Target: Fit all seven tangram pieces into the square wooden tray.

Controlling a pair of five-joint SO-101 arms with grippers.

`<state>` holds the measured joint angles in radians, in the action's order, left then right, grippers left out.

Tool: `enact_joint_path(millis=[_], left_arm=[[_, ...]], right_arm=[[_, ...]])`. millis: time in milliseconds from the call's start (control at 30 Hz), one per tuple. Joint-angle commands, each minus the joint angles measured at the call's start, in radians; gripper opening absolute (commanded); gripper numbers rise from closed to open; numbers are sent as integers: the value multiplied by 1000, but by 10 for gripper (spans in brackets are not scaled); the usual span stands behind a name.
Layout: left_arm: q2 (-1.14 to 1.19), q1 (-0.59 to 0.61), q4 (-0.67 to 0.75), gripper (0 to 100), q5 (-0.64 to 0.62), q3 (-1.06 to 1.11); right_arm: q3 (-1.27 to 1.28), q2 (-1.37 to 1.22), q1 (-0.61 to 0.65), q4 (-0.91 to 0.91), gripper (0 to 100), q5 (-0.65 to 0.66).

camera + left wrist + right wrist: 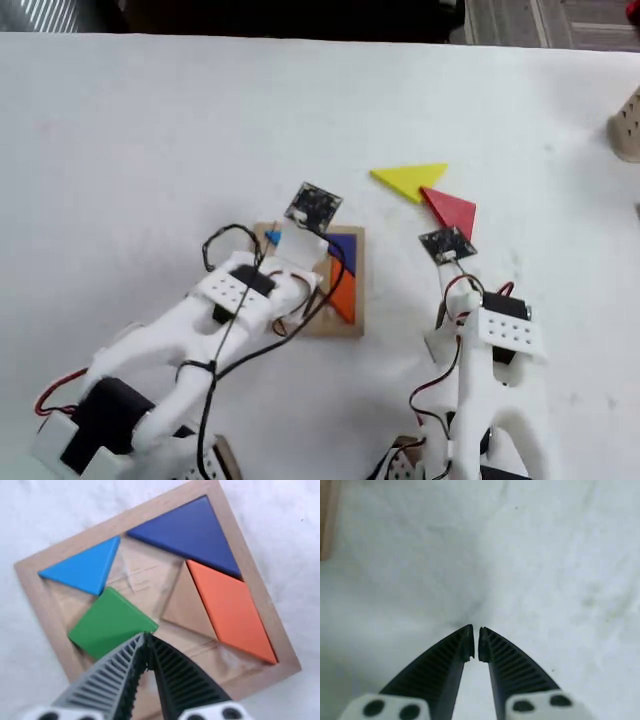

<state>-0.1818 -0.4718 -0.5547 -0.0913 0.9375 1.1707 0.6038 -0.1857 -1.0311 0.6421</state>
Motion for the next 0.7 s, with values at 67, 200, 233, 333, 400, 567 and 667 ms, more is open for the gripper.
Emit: enact_joint_path(millis=[67,200,233,333,400,567,667], left_arm=[[-147,-12,-86,22,-2,-25],[-323,-8,-101,22,2,80],[-361,7,-103,22,2,107],[-412,71,-121,22,5,166],[-390,110,-143,22,52,166],[-252,136,-146,22,97,103],[-160,127,-146,22,100,68]], right_arm=[[-6,-2,12,15,18,15],[-6,-2,12,15,18,15],[-6,-2,12,15,18,15],[-6,-2,12,15,18,15],[-6,-2,12,15,18,15],[-6,-2,12,15,18,15],[-6,-2,10,15,18,15]])
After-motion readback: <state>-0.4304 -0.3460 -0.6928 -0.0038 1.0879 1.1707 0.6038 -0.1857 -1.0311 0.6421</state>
